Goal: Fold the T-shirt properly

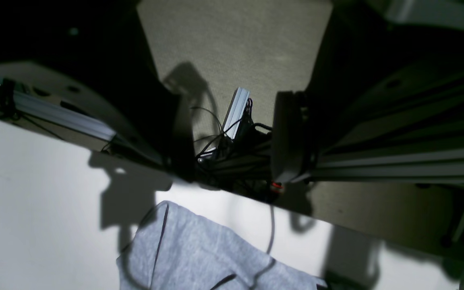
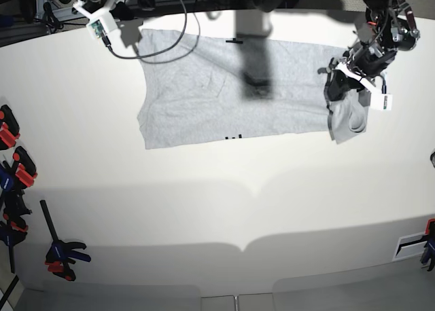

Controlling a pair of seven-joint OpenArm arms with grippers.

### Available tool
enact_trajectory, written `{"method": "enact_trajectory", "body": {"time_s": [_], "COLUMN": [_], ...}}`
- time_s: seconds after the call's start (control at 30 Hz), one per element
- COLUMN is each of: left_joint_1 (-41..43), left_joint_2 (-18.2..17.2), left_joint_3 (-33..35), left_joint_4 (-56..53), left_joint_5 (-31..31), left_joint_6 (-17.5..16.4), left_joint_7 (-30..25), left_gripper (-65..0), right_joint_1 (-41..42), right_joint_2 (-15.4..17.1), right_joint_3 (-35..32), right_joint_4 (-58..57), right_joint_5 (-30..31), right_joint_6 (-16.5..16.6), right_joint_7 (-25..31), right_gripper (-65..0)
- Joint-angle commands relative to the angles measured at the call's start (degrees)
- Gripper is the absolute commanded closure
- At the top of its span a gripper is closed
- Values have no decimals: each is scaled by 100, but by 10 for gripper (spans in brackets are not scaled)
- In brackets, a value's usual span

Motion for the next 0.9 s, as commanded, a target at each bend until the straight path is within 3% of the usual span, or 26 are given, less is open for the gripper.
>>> {"method": "enact_trajectory", "body": {"time_s": [0.0,0.53,0.73,0.87], "left_joint_1": [-15,-13,72,181], "left_joint_2": [-66,-66,-66,-66], "left_joint_3": [-28,-28,-28,-28], "left_joint_4": [98,98,98,98], "left_joint_5": [-138,-142,-686,-686], "left_joint_6": [-125,-142,-146,-149], "left_joint_7": [-87,-87,-90,-87], "left_gripper": [0,0,0,0], "right_joint_1": [-63,-63,-63,-63], "right_joint_2": [13,13,13,13], "right_joint_3": [24,24,24,24], "right_joint_4": [101,101,101,101], "right_joint_5": [81,81,79,81], "right_joint_6": [69,69,69,69], "right_joint_7": [90,122,181,184], "right_gripper": [-300,-300,-300,-300]}}
